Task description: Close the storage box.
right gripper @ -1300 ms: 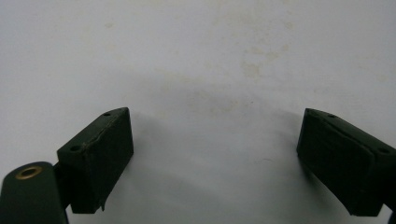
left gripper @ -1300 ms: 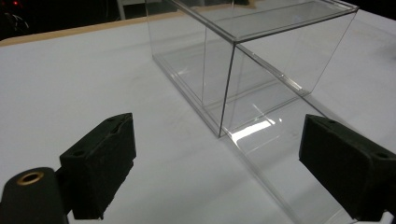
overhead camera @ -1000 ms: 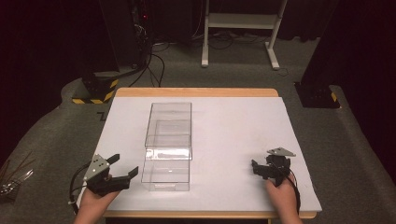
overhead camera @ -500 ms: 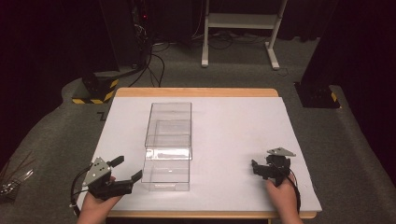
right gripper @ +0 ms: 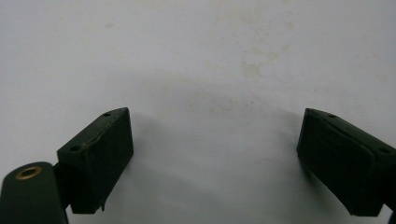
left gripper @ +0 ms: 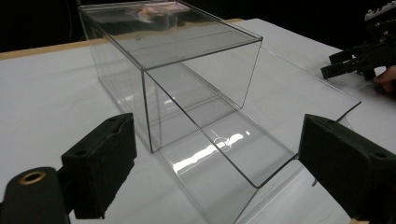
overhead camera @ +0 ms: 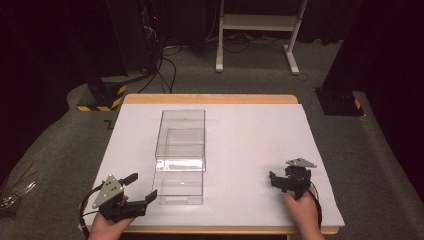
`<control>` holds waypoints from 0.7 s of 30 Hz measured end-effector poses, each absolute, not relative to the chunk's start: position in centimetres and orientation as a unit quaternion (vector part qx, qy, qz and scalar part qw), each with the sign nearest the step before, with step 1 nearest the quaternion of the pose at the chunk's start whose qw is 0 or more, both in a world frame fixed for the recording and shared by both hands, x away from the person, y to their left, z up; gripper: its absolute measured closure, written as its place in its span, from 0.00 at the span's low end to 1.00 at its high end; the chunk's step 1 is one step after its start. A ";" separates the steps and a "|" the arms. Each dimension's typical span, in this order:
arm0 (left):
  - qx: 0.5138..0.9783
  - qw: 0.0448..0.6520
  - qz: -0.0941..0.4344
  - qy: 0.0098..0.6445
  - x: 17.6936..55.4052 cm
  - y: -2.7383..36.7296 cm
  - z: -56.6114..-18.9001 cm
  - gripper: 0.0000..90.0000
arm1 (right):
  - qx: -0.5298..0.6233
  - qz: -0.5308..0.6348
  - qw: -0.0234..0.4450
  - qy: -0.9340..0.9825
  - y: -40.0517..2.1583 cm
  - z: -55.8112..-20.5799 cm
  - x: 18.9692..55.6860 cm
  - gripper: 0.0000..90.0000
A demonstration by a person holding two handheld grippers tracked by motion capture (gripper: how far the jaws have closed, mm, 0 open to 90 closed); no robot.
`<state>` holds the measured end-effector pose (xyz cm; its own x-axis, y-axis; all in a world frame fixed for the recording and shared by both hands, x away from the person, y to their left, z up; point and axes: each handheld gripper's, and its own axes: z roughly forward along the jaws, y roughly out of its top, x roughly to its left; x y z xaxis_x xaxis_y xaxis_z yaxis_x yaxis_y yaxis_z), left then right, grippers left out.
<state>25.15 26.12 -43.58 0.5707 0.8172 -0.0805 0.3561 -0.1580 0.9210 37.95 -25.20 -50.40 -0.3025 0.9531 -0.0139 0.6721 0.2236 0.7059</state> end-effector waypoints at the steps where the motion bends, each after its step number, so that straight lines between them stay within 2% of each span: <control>1: 0.727 0.508 0.224 0.404 25.2 26.1 -43.7 0.13 | 0.544 0.304 0.231 0.747 -25.2 -50.4 37.9 0.12; 21: 0.744 0.498 0.181 0.406 25.9 25.7 -46.2 0.14 | 0.543 0.304 0.231 0.748 -25.2 -50.4 37.9 0.12</control>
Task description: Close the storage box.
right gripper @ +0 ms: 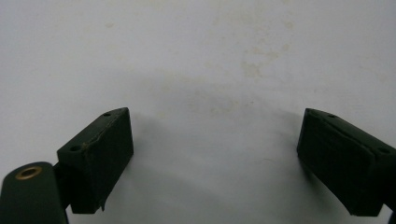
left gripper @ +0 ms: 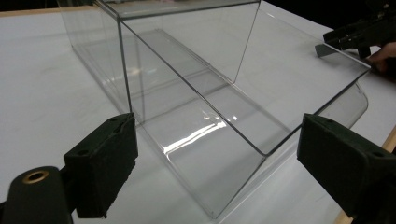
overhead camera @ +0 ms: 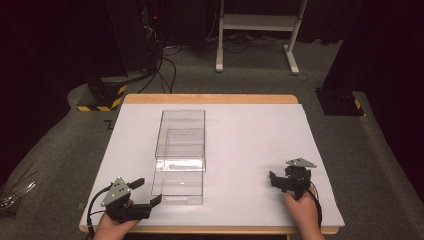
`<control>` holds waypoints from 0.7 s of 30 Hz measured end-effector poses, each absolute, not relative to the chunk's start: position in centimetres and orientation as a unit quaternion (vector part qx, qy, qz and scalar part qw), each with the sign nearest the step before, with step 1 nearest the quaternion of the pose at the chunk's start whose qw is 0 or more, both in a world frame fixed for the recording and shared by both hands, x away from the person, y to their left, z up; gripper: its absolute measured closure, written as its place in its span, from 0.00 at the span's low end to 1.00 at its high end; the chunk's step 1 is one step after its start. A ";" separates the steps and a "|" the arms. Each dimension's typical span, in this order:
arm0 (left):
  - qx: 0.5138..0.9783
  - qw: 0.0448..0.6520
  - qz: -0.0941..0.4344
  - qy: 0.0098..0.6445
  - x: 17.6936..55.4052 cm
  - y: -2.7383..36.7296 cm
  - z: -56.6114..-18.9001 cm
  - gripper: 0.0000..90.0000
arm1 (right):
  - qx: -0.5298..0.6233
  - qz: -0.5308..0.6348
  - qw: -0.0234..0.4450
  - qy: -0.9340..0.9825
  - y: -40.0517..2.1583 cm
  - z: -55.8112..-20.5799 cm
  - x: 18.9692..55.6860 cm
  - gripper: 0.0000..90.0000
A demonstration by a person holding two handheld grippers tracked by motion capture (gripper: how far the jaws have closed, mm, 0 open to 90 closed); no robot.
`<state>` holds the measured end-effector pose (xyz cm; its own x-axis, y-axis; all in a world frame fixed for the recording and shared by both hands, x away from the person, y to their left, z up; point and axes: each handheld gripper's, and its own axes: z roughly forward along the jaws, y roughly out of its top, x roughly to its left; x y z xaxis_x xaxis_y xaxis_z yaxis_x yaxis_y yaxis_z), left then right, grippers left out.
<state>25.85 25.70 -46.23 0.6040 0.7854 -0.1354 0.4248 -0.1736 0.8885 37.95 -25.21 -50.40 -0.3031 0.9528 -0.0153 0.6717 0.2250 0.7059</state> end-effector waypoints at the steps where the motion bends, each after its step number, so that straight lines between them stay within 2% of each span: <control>1: 0.749 0.496 0.177 0.402 25.9 25.7 -46.4 0.14 | 0.545 0.304 0.230 0.747 -25.2 -50.4 37.9 0.12; 12: 0.756 0.486 0.170 0.405 26.2 25.5 -47.3 0.14 | 0.544 0.304 0.231 0.747 -25.2 -50.4 37.9 0.12; 21: 0.755 0.492 0.164 0.400 26.2 25.3 -47.5 0.21 | 0.544 0.304 0.231 0.747 -25.2 -50.4 37.9 0.12</control>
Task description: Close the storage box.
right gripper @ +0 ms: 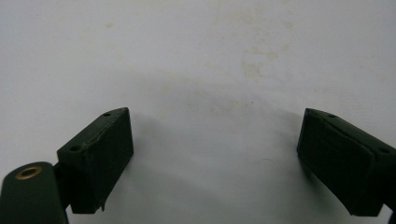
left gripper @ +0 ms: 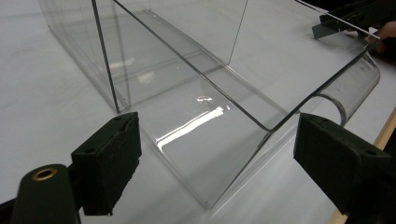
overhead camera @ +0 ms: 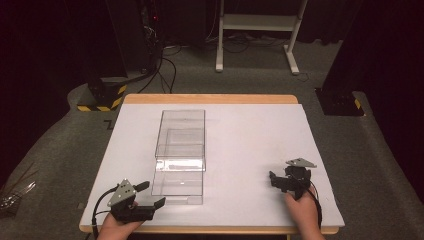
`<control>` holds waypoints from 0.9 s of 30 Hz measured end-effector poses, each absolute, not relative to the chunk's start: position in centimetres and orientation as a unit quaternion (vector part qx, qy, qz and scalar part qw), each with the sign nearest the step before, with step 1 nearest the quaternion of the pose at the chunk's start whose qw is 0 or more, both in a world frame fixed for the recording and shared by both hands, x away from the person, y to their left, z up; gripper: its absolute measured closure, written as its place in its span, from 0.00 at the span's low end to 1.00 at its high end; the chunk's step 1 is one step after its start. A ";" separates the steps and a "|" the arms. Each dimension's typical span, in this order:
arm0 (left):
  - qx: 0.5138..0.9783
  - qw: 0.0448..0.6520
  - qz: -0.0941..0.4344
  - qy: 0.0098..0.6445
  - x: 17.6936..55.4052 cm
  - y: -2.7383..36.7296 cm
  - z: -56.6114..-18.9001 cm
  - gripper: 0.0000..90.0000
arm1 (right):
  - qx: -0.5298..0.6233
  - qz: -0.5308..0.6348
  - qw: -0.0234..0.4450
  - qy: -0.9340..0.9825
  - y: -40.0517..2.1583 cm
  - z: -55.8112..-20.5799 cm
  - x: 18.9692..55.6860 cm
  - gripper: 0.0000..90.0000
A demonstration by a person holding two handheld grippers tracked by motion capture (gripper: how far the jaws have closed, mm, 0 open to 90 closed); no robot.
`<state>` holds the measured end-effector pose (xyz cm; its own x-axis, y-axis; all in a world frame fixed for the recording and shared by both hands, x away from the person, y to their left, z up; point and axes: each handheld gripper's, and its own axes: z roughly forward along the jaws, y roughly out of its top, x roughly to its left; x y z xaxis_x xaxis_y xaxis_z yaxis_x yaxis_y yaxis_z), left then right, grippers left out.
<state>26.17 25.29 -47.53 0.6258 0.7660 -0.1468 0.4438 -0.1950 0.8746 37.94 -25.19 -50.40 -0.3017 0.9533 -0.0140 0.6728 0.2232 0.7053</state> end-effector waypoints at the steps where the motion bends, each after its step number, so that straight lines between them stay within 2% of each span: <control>1: 0.756 0.493 0.168 0.396 26.1 25.3 -47.5 0.23 | 0.545 0.304 0.231 0.747 -25.2 -50.4 37.9 0.12; 5: 0.748 0.502 0.174 0.397 26.0 25.4 -47.4 0.31 | 0.544 0.304 0.230 0.747 -25.2 -50.4 37.9 0.12; 15: 0.748 0.505 0.176 0.392 25.9 24.9 -47.4 0.38 | 0.545 0.304 0.230 0.747 -25.2 -50.4 37.9 0.12; 27: 0.747 0.502 0.186 0.394 26.1 24.6 -47.4 0.39 | 0.545 0.304 0.230 0.747 -25.2 -50.4 37.9 0.12</control>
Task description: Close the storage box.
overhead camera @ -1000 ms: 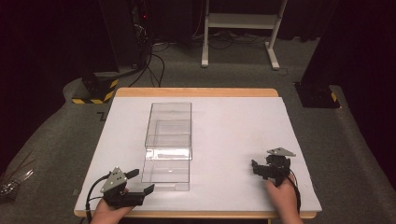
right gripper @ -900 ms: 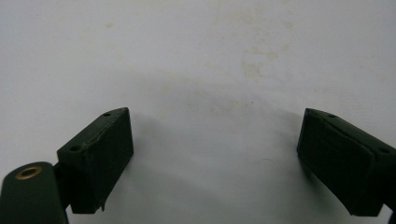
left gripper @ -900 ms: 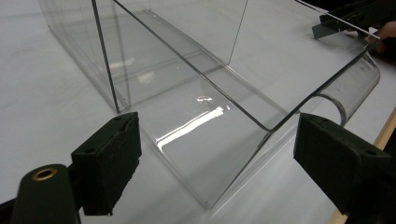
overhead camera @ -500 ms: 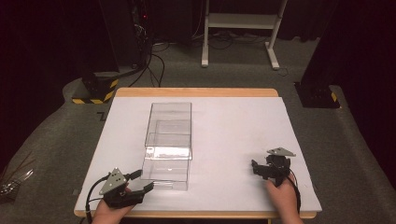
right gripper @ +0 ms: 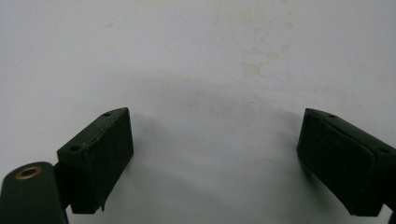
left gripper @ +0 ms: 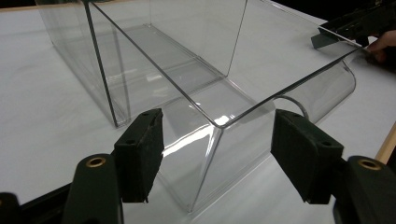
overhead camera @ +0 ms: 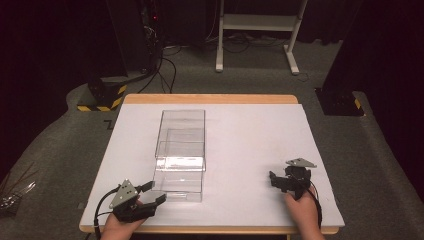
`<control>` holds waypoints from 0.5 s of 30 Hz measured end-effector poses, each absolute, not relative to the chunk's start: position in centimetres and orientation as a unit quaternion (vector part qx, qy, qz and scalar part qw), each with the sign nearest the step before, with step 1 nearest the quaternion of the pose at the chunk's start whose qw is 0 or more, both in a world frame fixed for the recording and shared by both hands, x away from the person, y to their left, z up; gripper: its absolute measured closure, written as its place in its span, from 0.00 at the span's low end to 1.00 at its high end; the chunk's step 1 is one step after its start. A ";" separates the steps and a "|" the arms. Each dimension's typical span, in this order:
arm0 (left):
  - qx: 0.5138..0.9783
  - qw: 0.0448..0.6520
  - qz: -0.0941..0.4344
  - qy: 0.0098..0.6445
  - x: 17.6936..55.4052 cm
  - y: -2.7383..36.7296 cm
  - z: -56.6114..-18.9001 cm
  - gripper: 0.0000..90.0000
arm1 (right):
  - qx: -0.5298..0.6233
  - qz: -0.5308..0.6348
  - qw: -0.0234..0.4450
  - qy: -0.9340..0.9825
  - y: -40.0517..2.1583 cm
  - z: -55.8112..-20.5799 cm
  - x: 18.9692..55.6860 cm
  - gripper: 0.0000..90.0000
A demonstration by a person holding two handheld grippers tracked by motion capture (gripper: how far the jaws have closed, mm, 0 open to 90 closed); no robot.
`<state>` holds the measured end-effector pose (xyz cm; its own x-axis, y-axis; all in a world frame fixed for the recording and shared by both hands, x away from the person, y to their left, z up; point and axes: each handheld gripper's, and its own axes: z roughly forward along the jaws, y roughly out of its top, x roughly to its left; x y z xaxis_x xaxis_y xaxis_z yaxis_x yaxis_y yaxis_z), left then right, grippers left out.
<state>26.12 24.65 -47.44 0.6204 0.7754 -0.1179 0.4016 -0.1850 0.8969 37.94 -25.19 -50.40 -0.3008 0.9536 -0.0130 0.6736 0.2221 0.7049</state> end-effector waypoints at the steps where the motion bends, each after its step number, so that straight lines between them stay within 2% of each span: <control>1: 0.746 0.503 0.187 0.395 26.2 24.6 -47.4 0.39 | 0.544 0.304 0.230 0.747 -25.2 -50.4 37.9 0.12; 15: 0.730 0.512 0.195 0.408 27.0 24.6 -47.5 0.42 | 0.544 0.304 0.230 0.747 -25.2 -50.4 37.9 0.12</control>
<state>26.97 24.58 -47.54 0.5909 0.7957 -0.1330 0.3968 -0.1430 0.9067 37.94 -25.18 -50.40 -0.3011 0.9535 -0.0132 0.6736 0.2225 0.7048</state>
